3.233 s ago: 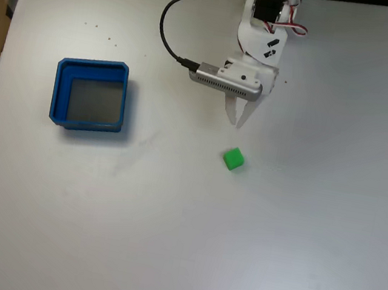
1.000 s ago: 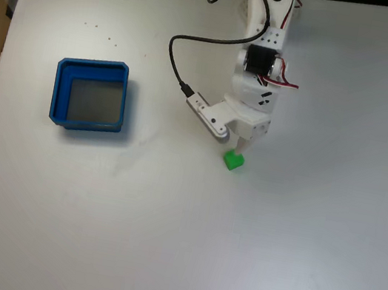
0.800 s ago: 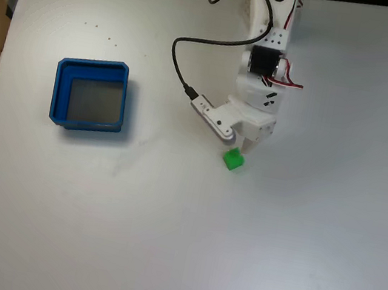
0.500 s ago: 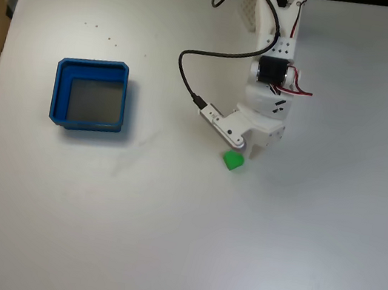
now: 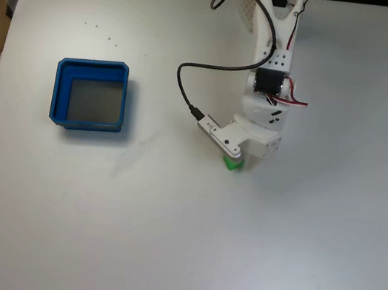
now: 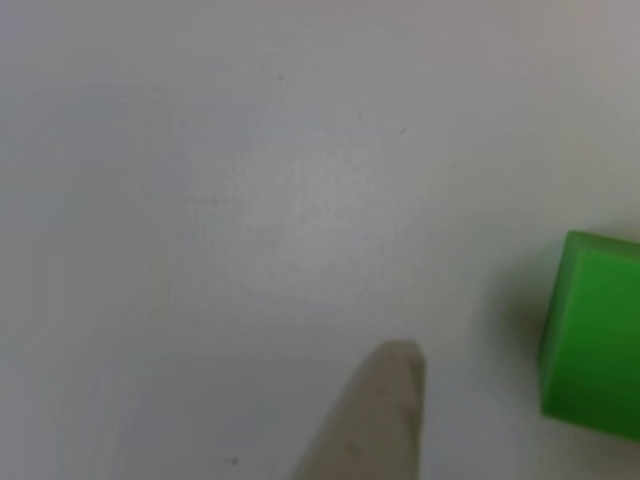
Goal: Pick up green cube and drop it in the blue box
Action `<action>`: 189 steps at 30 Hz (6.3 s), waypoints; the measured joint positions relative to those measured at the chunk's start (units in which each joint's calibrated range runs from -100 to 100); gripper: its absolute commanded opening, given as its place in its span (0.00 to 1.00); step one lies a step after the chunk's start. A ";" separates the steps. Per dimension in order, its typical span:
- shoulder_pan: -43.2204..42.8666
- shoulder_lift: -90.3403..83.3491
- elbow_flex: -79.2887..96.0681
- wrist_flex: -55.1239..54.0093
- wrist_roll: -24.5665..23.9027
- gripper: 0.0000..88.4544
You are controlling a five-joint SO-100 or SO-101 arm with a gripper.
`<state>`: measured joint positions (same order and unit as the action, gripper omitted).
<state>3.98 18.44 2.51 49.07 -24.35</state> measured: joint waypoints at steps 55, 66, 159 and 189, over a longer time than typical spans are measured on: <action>1.49 3.16 0.00 -0.08 -0.05 0.12; 1.64 3.08 0.00 -0.08 0.05 0.07; 38.69 5.16 -25.07 -0.08 19.15 0.07; 39.62 8.41 -25.16 -0.08 19.05 0.09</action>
<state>43.60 26.84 -22.65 48.99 -5.30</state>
